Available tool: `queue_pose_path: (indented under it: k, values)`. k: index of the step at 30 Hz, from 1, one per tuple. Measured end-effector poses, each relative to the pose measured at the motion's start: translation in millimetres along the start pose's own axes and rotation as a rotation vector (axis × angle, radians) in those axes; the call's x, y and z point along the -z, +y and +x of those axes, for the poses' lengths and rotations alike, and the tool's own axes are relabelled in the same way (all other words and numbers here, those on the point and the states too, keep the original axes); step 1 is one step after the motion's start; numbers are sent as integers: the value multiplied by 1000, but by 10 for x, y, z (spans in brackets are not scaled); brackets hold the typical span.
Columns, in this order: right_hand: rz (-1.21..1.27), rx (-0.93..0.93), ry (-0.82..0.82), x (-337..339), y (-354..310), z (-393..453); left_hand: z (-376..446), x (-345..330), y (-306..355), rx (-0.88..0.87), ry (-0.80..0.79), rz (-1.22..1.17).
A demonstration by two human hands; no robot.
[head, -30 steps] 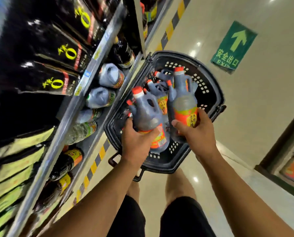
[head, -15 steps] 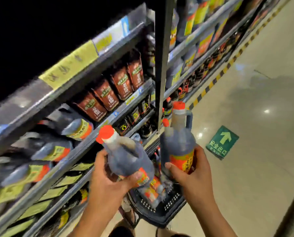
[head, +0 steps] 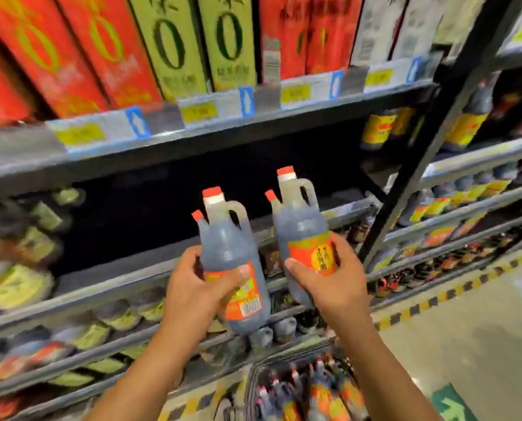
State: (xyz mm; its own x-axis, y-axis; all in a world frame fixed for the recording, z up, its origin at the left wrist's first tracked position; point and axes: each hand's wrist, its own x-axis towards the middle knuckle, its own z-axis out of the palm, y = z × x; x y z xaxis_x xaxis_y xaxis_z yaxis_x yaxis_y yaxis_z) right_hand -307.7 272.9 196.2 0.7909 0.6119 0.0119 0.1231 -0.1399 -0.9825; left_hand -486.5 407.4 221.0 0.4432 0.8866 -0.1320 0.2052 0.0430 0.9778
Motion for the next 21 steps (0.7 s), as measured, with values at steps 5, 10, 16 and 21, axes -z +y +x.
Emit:
queue_pose_path:
  k: [5, 10, 16, 21]
  values:
    - [-133, 52, -123, -321, -521, 494, 380, 280, 381, 118, 79, 16]
    - [-137, -40, -78, -768, -669, 1148, 929, 444, 554, 268, 77, -126]
    - [60, -151, -7, -1142, -673, 1484, 1465, 337, 564, 278, 148, -237]
    - [42, -58, 1, -1272, -449, 1608, 1670, 125, 422, 108, 242, -187]
